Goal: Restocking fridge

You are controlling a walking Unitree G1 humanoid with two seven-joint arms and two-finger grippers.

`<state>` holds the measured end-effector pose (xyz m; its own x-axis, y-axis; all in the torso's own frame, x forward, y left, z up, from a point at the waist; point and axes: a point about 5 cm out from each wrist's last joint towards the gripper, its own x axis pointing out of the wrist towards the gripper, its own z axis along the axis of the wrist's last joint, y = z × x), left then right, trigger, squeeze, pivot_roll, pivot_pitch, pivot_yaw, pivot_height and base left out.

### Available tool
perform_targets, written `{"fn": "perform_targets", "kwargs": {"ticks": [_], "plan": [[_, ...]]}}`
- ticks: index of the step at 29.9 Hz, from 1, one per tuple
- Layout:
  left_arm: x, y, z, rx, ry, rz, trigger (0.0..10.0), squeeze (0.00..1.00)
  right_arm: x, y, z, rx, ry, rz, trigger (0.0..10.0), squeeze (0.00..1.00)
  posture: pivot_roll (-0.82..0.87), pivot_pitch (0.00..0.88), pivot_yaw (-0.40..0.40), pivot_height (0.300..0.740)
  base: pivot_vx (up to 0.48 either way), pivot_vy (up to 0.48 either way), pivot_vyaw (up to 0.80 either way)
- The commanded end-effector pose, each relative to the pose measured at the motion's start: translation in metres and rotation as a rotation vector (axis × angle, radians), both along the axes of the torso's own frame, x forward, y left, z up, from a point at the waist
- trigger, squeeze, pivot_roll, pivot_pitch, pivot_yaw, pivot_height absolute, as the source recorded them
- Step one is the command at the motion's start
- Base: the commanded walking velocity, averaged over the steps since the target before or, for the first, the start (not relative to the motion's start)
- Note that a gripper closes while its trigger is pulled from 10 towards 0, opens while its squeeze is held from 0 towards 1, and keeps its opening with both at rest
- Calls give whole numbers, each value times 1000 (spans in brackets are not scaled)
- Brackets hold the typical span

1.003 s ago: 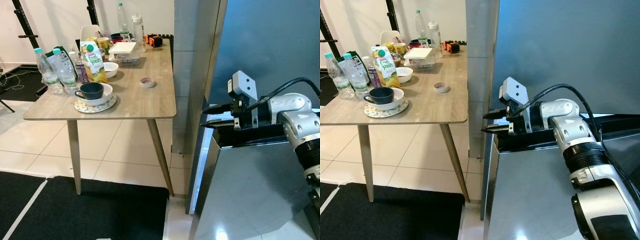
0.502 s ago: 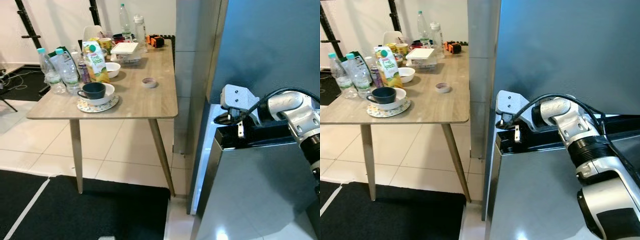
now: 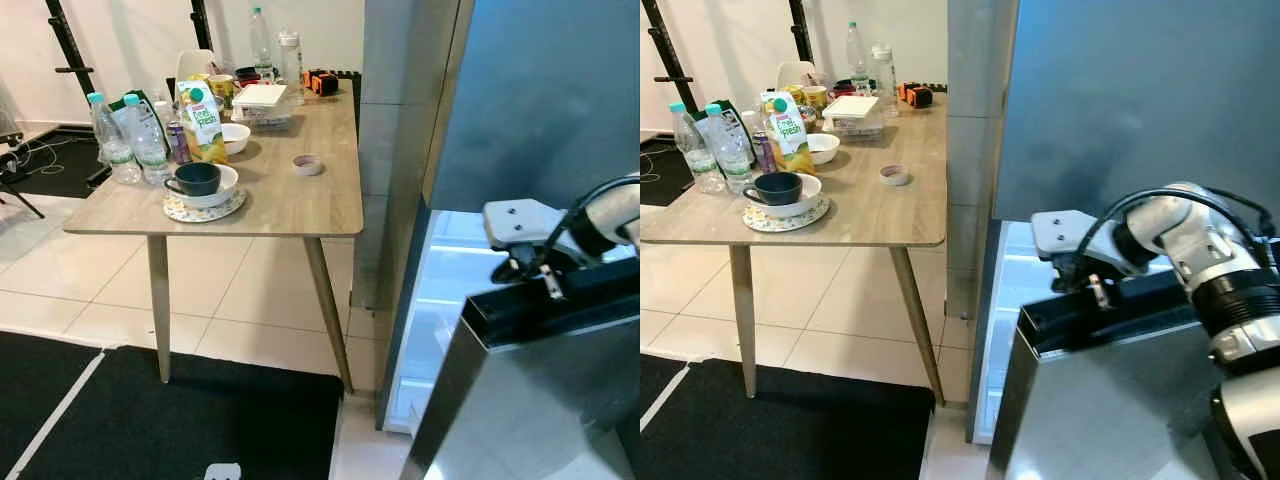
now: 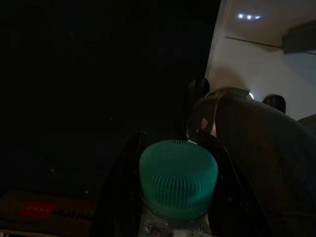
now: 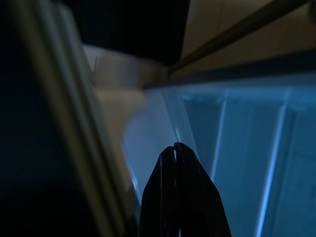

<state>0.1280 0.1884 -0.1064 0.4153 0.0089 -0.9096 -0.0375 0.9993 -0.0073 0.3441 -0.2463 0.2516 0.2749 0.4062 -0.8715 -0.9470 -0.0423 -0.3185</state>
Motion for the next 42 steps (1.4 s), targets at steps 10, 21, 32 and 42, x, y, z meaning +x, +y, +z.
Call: {"fn": "perform_targets", "kwargs": {"ticks": [10,21,32,42], "plan": [[-7,10,-1,14,23,-1,10000,0,-4,-38,-2,-124,-4,-179,10000,0,-112,0,-9,740,0,0,0],[-9,11,-1,16,28,-3,10000,0,-9,-56,10,-35,-38,-262,10000,0,-117,0,-5,740,0,0,0],[-8,9,-1,6,26,-1,10000,0,-25,-8,49,436,-61,95,10000,0,-118,0,-5,740,0,0,0],[-20,27,-1,32,52,-8,10000,0,-44,12,52,633,-33,242,10000,0,-116,0,3,740,0,0,0]]}}
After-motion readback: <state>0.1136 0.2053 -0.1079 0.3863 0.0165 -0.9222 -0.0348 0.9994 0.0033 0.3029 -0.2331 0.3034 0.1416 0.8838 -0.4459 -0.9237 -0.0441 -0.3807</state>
